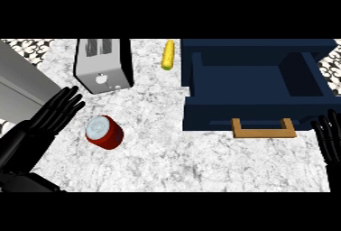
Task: Pick up the can, place it into the drawer and close the drawer
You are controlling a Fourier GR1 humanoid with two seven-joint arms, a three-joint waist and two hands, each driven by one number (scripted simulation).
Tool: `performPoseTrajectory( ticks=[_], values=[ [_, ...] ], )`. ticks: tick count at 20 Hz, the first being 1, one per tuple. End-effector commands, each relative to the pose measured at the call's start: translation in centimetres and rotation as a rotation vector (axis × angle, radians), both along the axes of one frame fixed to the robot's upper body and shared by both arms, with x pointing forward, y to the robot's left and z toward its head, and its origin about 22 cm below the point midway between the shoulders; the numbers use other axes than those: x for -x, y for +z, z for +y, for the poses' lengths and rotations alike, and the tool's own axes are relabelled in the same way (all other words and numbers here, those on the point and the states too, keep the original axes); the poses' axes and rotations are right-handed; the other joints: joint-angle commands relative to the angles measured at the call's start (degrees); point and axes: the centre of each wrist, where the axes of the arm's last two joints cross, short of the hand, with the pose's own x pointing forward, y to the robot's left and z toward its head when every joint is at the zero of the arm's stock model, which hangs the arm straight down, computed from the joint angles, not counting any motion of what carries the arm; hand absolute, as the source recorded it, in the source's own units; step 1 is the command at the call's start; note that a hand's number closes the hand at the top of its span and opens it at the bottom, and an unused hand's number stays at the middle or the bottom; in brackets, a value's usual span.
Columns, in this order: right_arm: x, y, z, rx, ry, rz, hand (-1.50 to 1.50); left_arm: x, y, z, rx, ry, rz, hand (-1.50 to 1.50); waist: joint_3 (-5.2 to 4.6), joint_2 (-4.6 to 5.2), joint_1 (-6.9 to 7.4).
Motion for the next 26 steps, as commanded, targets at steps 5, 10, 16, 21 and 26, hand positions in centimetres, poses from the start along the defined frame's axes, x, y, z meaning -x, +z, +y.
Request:
performPoseTrajectory(
  ticks=[5,10,16,21,26],
  values=[
    [1.0,-0.1,-1.4,-0.004,0.000,-0.006,-1.50,-0.7,-2.4,1.0,-0.011,0.016,0.010,-1.50,-0.01,-0.01,0.02],
    [-0.1,0.6,-0.6,0.008,-0.001,-0.004,-1.50,-2.2,-6.8,-0.5,-0.019,0.019,0.016,-1.50,-0.03,0.04,0.00],
    [0.0,-1.8,-2.3,0.011,-0.011,-0.011,-1.50,-2.0,-7.6,0.6,-0.015,0.060,0.014,-1.50,-0.01,0.00,0.08],
    [-0.9,-0.8,-2.2,0.014,0.005,-0.002,-1.50,-4.6,-9.3,0.4,-0.037,0.074,0.037,-1.50,-0.01,0.04,-0.05],
    [0.1,0.1,-2.0,-0.001,0.005,-0.013,-1.50,-2.4,-11.4,2.0,-0.052,0.095,0.033,-1.50,-0.01,-0.01,0.07]
  ],
)
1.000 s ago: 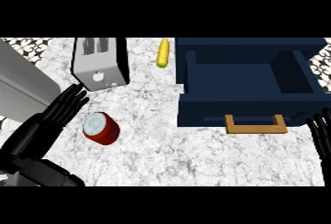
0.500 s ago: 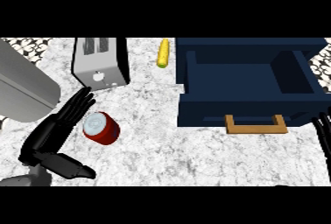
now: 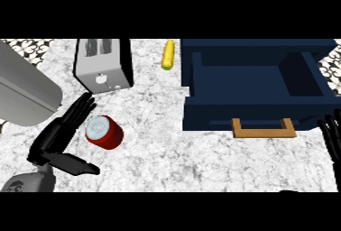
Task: Pick up the can, place it into the drawer and close the drawer
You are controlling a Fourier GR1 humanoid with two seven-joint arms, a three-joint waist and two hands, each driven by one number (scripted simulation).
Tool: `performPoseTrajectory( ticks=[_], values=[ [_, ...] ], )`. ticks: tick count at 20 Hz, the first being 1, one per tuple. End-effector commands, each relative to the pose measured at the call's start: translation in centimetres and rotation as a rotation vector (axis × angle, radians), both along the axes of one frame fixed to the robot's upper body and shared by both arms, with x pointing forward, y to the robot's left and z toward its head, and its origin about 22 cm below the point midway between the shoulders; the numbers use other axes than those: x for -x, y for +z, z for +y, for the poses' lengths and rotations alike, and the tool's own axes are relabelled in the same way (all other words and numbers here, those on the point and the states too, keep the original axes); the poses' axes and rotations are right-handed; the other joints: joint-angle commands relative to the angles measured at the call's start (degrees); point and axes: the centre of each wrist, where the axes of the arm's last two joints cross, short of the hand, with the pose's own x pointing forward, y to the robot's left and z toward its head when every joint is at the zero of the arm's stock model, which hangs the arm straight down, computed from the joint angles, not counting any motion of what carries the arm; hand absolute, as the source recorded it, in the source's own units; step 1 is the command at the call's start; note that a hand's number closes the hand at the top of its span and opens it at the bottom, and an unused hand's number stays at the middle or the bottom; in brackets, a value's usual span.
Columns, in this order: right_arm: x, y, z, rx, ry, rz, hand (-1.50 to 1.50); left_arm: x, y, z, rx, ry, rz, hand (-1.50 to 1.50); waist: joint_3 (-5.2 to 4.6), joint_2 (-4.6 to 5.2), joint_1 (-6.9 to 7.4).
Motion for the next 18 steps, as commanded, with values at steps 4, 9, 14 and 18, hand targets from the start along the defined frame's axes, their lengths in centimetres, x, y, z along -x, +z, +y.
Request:
performPoseTrajectory(
  ticks=[4,9,14,18],
  values=[
    [0.3,-1.2,0.6,-0.004,0.011,0.008,-1.50,0.2,-3.1,0.4,-0.029,0.002,0.025,-1.50,0.00,-0.02,-0.01],
    [-1.5,-0.9,1.7,-0.022,-0.002,-0.014,-1.50,-1.9,-3.1,3.5,-0.032,0.007,0.020,-1.50,-0.01,0.02,-0.01],
    [1.3,0.0,0.4,-0.001,-0.010,0.011,-1.50,-0.4,-5.7,4.6,-0.038,0.007,0.035,-1.50,-0.02,-0.01,-0.14],
    [1.0,1.0,0.6,-0.004,0.006,-0.014,-1.50,0.3,-6.5,4.2,-0.052,0.019,0.036,-1.50,-0.01,-0.04,0.02]
  ],
)
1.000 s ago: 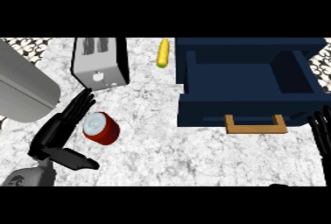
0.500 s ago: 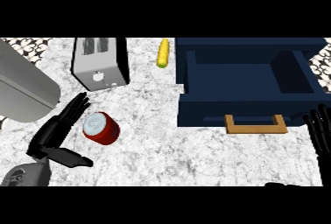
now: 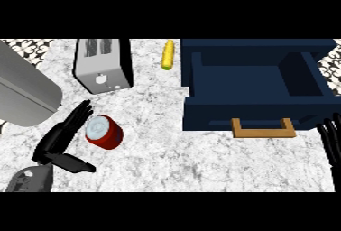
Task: Pick up the can, place it into the drawer and close the drawer
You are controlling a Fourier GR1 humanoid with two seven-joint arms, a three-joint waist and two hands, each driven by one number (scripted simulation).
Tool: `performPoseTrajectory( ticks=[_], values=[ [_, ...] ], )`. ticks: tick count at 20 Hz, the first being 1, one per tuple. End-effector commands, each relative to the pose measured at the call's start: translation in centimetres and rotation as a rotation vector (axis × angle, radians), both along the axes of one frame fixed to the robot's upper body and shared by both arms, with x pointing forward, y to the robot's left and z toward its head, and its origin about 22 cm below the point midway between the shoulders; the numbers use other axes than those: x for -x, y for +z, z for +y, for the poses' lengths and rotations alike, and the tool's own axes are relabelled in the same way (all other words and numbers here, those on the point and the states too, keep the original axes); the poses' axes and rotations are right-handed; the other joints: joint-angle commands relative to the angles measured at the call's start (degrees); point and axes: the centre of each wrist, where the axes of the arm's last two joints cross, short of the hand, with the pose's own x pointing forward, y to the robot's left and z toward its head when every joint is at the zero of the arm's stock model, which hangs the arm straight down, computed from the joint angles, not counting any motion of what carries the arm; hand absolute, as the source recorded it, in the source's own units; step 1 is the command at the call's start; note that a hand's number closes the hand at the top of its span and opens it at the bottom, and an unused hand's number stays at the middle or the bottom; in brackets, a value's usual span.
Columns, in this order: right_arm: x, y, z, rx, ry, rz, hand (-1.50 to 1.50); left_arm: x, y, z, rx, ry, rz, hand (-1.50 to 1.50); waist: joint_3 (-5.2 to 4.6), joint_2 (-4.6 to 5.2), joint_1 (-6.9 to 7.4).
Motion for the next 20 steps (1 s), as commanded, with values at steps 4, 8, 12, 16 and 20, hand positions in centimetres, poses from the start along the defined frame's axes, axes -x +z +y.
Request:
performPoseTrajectory(
  ticks=[4,8,12,16,20],
  values=[
    [-1.7,1.3,0.7,-0.006,0.004,-0.004,-1.50,-1.4,-2.3,-0.9,0.002,0.030,0.033,-1.50,-0.02,0.05,-0.06],
    [0.5,1.3,-0.9,0.008,0.008,0.001,-1.50,-0.1,-3.4,1.8,0.006,0.038,0.071,-1.50,-0.02,0.03,-0.16],
    [-0.5,1.2,-0.6,0.005,-0.012,-0.011,-1.50,-1.0,-4.0,-0.3,0.020,0.015,0.044,-1.50,-0.01,0.01,-0.05],
    [1.0,2.9,0.3,-0.010,0.000,-0.014,-1.50,-2.6,-3.4,0.3,0.043,0.024,0.045,-1.50,-0.03,0.02,-0.21],
    [-1.0,3.0,0.0,-0.011,-0.009,-0.007,-1.50,-2.4,-2.7,0.0,-0.001,0.025,0.053,-1.50,0.00,-0.04,0.19]
  ],
)
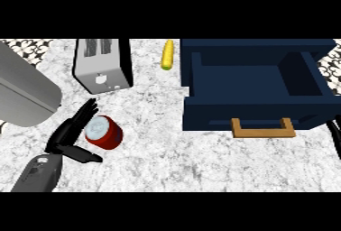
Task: Pick up the can, place it into the drawer and close the drawer
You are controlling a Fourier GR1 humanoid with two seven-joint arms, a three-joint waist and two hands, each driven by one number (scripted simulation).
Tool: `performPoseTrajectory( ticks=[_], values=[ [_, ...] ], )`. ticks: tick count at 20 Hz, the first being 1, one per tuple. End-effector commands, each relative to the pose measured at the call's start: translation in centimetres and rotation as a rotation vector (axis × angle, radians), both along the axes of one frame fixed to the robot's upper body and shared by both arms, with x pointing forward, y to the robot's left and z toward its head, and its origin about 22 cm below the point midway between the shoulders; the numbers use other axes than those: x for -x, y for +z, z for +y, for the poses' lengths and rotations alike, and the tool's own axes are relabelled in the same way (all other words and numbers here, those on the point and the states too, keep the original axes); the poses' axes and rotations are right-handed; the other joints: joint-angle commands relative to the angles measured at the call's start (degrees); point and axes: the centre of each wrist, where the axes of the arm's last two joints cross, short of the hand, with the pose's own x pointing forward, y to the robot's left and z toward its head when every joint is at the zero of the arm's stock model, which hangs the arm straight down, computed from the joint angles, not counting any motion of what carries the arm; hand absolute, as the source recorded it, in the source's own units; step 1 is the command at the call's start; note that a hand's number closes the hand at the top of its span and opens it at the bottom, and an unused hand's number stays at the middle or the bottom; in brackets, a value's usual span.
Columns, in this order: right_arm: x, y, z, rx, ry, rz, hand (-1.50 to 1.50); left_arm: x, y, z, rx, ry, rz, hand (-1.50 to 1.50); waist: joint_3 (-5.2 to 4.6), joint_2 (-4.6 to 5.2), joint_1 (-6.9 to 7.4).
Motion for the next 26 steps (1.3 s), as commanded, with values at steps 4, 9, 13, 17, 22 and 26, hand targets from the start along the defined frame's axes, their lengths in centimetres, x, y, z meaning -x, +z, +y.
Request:
performPoseTrajectory(
  ticks=[4,9,13,17,22,26],
  values=[
    [0.1,-0.2,2.0,0.006,0.017,0.019,-1.50,-0.8,-0.8,-2.1,0.005,0.001,-0.002,-1.50,0.00,0.01,-0.01],
    [-0.5,-0.3,-0.3,0.007,0.004,0.004,-1.50,-0.3,-1.9,-2.2,0.015,-0.022,0.020,-1.50,-0.01,0.05,-0.10],
    [0.1,-0.4,0.6,-0.008,0.015,0.000,-1.50,-1.4,-1.5,-4.0,0.025,-0.020,0.007,-1.50,-0.01,0.03,-0.10],
    [1.1,0.7,-0.9,-0.015,0.015,-0.008,-1.50,-1.7,-1.7,-6.4,0.017,-0.052,0.002,-1.50,0.01,-0.04,0.00],
    [1.4,-0.3,0.7,-0.002,-0.004,-0.002,-1.50,-2.5,-0.4,-6.8,0.069,-0.075,-0.003,-1.50,0.04,-0.16,0.32],
    [1.4,-0.2,-0.1,-0.018,0.023,-0.006,-1.50,-2.4,-1.9,-6.0,0.074,-0.086,0.009,1.50,-0.02,0.09,-0.36]
  ],
)
